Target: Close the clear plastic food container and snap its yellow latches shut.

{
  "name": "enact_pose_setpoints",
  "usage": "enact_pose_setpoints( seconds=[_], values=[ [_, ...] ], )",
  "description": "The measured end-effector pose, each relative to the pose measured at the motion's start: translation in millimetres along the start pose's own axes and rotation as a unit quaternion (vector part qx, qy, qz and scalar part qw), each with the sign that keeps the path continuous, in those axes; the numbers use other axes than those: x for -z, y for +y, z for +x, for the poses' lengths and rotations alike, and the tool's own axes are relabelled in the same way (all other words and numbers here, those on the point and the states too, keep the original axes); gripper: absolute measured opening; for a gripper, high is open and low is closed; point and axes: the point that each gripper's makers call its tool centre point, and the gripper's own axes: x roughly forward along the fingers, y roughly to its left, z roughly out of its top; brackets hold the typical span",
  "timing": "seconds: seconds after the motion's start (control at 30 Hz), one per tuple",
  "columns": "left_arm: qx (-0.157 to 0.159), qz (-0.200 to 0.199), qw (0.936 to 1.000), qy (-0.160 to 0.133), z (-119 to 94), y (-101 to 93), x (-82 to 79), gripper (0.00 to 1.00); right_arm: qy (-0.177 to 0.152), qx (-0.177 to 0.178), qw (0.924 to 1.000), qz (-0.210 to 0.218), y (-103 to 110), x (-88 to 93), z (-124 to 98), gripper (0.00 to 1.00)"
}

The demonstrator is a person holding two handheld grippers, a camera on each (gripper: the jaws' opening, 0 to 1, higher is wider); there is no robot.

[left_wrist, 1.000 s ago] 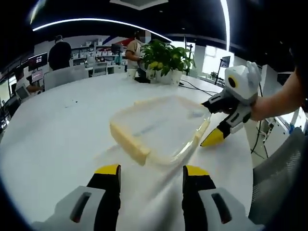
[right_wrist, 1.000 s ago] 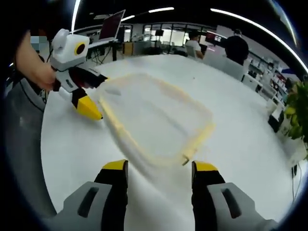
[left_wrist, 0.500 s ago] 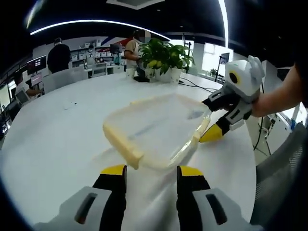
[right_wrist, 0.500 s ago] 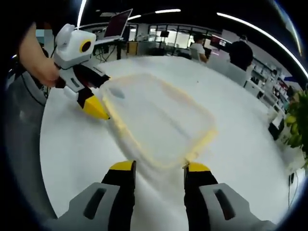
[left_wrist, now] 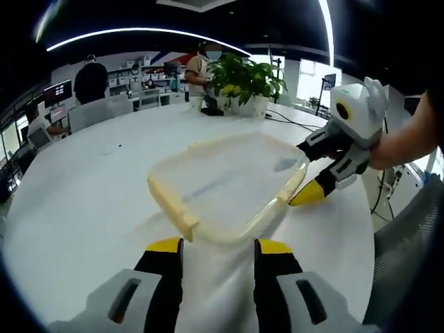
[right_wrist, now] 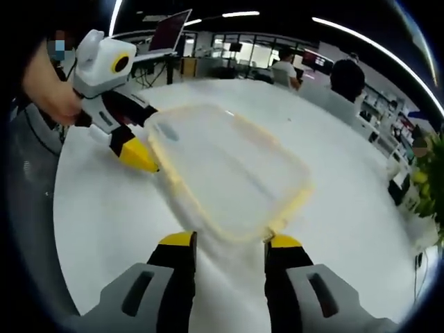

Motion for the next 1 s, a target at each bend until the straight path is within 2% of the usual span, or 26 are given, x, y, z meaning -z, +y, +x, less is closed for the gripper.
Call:
enact_pose_setpoints(
  seconds=[0.53, 0.83, 1.0],
  values=[
    [-0.044, -0.010, 0.9989, 0.009, -40.6, 45.1, 30.6, 0.32, -0.003, -0.037, 0.9979, -0.052, 38.6, -37.0, 33.6, 0.33],
    [-0.064, -0.018, 0.9977, 0.014, -56.2, 66.1, 41.1, 0.32, -0.007, -0.054, 0.9970, -0.055, 54.4, -53.9, 49.4, 0.32],
    [-0.071, -0.023, 0.9971, 0.017, -60.0, 71.7, 44.0, 0.32, -0.011, -0.058, 0.9970, -0.050, 57.9, -57.8, 54.2, 0.32]
  ],
)
